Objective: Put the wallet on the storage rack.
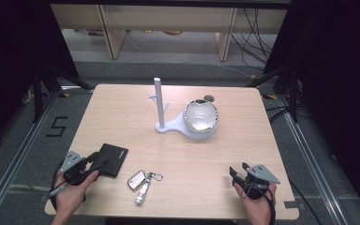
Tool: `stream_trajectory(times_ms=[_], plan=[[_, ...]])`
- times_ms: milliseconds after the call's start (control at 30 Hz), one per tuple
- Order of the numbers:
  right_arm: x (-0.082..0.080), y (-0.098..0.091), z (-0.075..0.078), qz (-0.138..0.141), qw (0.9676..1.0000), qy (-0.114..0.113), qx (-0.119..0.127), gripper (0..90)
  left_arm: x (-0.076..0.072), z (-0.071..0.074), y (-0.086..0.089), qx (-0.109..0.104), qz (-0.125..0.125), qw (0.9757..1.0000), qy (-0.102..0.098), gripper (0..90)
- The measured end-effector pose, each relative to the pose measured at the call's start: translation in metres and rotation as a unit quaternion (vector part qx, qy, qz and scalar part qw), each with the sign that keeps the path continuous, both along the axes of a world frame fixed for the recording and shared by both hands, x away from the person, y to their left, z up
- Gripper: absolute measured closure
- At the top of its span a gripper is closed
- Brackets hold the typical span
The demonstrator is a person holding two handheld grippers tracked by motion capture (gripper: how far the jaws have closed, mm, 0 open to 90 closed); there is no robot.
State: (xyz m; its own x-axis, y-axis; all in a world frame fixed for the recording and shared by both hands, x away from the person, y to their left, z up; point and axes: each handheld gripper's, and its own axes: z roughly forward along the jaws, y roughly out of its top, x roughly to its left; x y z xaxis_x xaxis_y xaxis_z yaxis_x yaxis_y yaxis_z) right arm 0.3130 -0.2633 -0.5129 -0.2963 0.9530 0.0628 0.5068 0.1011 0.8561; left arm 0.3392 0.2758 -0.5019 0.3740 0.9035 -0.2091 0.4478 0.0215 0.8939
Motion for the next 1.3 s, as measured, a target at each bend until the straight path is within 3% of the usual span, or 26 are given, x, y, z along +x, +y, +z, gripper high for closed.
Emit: stream_trajectory(times_ms=[33, 67, 133, 167, 233, 267, 300, 367, 433, 533, 567, 700, 733, 800, 867, 1000, 1067, 1300], plan=[[0.004, -0.002, -0.001, 0.018, 0.9995, -0.019, -0.020, 45.3, 0.003, 0.001, 0.000, 0.003, -0.004, 0.9999, 0.012, 47.0], [0.004, -0.002, -0.002, 0.017, 0.9995, -0.017, -0.020, 45.3, 0.007, 0.001, -0.001, 0.014, -0.009, 0.9995, 0.028, 45.8], [0.004, -0.001, -0.001, 0.018, 0.9993, -0.016, -0.027, 45.3, 0.012, 0.003, -0.001, 0.029, -0.005, 0.9988, 0.039, 44.0], [0.003, -0.001, -0.001, 0.019, 0.9993, -0.017, -0.026, 45.3, 0.018, 0.005, -0.004, 0.043, -0.008, 0.9969, 0.065, 39.4], [0.003, -0.001, -0.001, 0.019, 0.9993, -0.018, -0.026, 45.2, 0.022, 0.005, -0.005, 0.046, -0.006, 0.9961, 0.075, 38.1], [0.003, -0.001, -0.001, 0.019, 0.9993, -0.017, -0.026, 45.2, 0.026, 0.006, -0.007, 0.058, 0.001, 0.9940, 0.093, 35.2], [0.003, -0.001, -0.001, 0.019, 0.9993, -0.017, -0.026, 45.2, 0.026, 0.006, -0.007, 0.058, 0.001, 0.9940, 0.093, 33.8], [0.003, -0.001, -0.001, 0.019, 0.9993, -0.017, -0.026, 45.2, 0.032, 0.005, -0.007, 0.066, -0.001, 0.9917, 0.111, 33.3], [0.003, -0.001, -0.001, 0.020, 0.9993, -0.015, -0.026, 45.2, 0.037, 0.005, -0.005, 0.089, -0.003, 0.9882, 0.124, 32.7], [0.004, 0.000, -0.001, 0.022, 0.9993, -0.015, -0.026, 45.1, 0.043, 0.004, -0.004, 0.090, 0.003, 0.9872, 0.132, 32.5], [0.003, 0.000, -0.001, 0.021, 0.9994, -0.011, -0.025, 45.1, 0.047, 0.004, -0.003, 0.095, -0.001, 0.9840, 0.151, 31.3], [0.004, 0.000, -0.001, 0.027, 0.9992, -0.014, -0.026, 45.0, 0.051, 0.003, -0.002, 0.082, -0.001, 0.9833, 0.163, 31.3], [0.004, 0.000, -0.001, 0.027, 0.9992, -0.014, -0.026, 45.0, 0.052, 0.004, 0.000, 0.099, -0.009, 0.9805, 0.170, 31.2], [0.003, 0.000, -0.001, 0.024, 0.9993, -0.012, -0.026, 44.9, 0.053, 0.003, -0.002, 0.080, 0.000, 0.9826, 0.168, 30.7], [0.001, 0.003, 0.000, 0.008, 0.9999, 0.003, -0.008, 44.9, 0.053, 0.003, 0.000, 0.082, -0.004, 0.9814, 0.173, 30.5], [0.003, 0.000, -0.001, 0.021, 0.9994, -0.008, -0.025, 44.8, 0.054, 0.003, 0.000, 0.073, 0.007, 0.9822, 0.173, 30.9], [0.003, 0.001, -0.001, 0.021, 0.9994, -0.008, -0.025, 44.7, 0.054, 0.004, 0.003, 0.077, 0.002, 0.9801, 0.183, 30.8], [0.004, 0.001, -0.001, 0.024, 0.9992, -0.009, -0.029, 44.7, 0.056, 0.006, 0.007, 0.081, 0.006, 0.9778, 0.193, 30.4]])
